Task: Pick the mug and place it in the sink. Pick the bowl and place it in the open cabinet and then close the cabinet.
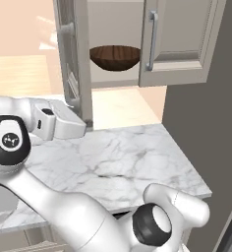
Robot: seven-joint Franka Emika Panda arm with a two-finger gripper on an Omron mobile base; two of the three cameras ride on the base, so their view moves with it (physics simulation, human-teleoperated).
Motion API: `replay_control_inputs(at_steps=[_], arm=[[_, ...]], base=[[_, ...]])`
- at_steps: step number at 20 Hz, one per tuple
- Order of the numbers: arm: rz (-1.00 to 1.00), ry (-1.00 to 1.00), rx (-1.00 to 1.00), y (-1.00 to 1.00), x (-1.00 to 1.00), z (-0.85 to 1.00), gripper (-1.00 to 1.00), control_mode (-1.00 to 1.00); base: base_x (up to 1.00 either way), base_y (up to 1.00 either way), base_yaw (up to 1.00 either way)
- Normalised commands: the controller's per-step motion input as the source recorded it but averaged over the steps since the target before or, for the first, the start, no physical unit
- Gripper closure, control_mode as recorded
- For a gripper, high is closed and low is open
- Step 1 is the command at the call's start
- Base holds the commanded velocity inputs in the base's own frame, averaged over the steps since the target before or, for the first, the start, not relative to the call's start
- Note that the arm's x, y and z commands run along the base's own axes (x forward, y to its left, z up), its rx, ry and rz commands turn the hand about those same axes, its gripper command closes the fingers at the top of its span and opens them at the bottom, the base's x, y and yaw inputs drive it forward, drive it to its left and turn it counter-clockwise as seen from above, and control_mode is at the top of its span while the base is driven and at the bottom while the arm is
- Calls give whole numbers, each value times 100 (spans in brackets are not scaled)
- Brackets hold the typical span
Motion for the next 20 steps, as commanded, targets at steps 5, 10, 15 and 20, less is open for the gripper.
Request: replay_control_inputs(at_steps=[5,10,15,20], arm=[[0,2,0,-48,-12,0,-100,-100],[2,0,0,-43,0,0,-100,-100],[7,0,0,-45,0,0,-100,-100],[9,0,-5,-29,0,4,-100,-100]], base=[[0,0,0],[0,0,0],[0,0,0],[0,0,0]])
